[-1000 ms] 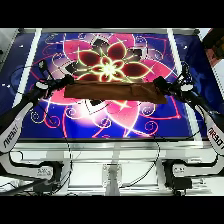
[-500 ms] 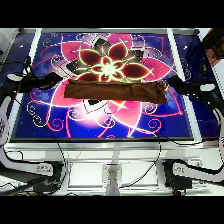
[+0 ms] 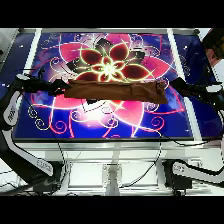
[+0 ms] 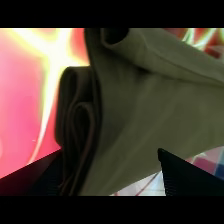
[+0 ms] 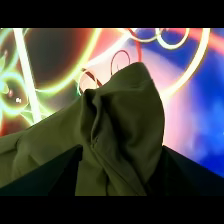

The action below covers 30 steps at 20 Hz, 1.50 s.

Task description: Fold the clothes and pants, and hang the long-sleeved shirts on hangers.

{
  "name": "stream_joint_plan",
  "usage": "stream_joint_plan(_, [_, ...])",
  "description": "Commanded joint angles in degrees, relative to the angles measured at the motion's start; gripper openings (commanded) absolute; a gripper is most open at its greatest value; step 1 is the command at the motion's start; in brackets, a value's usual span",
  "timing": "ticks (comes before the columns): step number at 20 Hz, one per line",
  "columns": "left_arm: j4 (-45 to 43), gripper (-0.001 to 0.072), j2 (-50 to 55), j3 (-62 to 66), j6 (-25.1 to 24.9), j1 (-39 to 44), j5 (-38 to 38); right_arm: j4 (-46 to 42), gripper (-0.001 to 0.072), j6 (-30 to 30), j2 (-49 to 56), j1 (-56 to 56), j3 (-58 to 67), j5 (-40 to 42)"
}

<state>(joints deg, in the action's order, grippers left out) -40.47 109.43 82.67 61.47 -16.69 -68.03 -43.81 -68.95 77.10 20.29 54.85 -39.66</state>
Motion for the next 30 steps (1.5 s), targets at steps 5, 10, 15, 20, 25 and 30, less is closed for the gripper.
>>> stream_joint_plan(5, [-1.3,0.0699,1.6,0.4,-4.0,5.7,2.9,0.4,0.0549,1.8,-0.1,-3.8,0.0,-5.4])
stream_joint_plan(10, [-0.6,0.013,1.4,0.4,-3.8,10.1,9.0,0.5,0.0548,2.2,-0.1,-10.1,0.0,-5.3])
stream_joint_plan(15, [-0.7,0.0016,-4.3,1.6,-3.9,10.4,8.0,0.5,0.0083,2.2,-0.2,-15.3,3.2,-5.3])
stream_joint_plan(20, [-1.1,0.0016,-15.5,1.6,-3.9,10.5,1.7,-0.1,0.0013,1.2,0.2,-23.7,12.1,1.3])
stream_joint_plan(25, [0.7,0.0016,-24.8,1.6,-2.3,10.5,-5.2,-3.4,0.0012,-8.2,9.3,-32.9,19.2,3.2])
stream_joint_plan(30, [5.8,0.0016,-28.6,1.5,-2.3,11.3,-6.0,-1.0,0.0012,-11.6,24.2,-44.5,28.2,2.1])
